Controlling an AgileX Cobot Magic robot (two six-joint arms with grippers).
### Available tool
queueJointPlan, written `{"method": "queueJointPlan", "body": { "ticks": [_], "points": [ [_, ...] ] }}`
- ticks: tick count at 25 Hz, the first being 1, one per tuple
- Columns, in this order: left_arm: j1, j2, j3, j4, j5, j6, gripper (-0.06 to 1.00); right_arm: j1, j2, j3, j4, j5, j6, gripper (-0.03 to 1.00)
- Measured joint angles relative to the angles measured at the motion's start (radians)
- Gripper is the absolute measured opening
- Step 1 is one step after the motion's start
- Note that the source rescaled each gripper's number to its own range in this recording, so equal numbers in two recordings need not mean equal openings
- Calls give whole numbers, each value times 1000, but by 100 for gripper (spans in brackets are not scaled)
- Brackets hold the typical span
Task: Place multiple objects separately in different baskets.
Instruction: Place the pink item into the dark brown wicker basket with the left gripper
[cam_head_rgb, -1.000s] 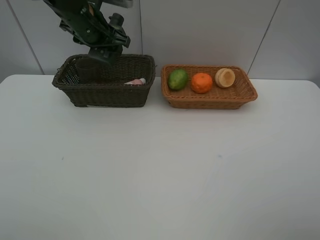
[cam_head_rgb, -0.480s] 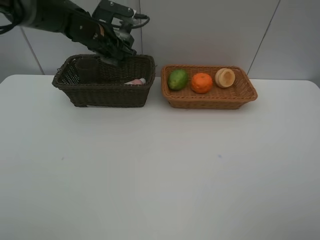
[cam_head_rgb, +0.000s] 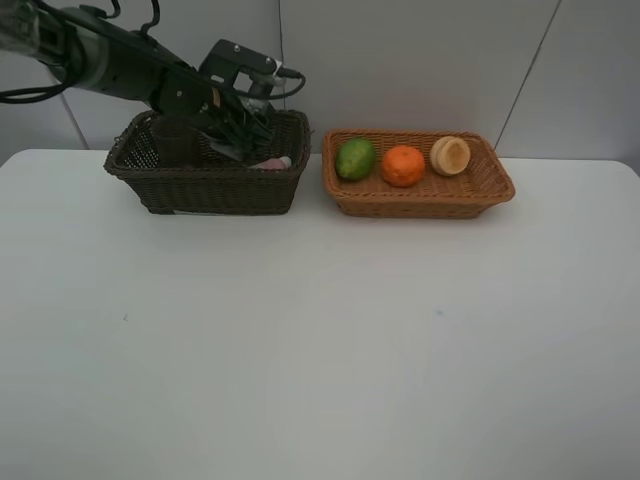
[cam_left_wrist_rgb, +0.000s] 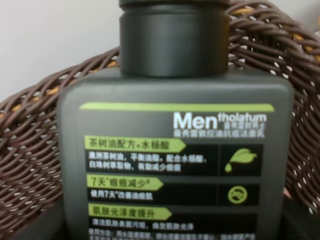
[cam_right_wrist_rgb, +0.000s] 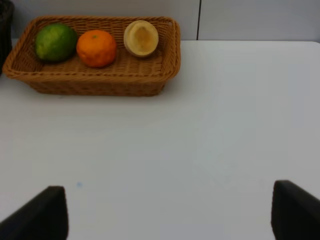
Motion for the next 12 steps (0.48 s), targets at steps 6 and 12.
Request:
{"method": "queueJointPlan", "body": {
  "ticks": [6,12],
  "points": [
    [15,0,0,6,-16,1,28,0,0,0,0,0,0,82],
    [28,0,0,28,-16,4,28,0,0,0,0,0,0,82]
  ]
}}
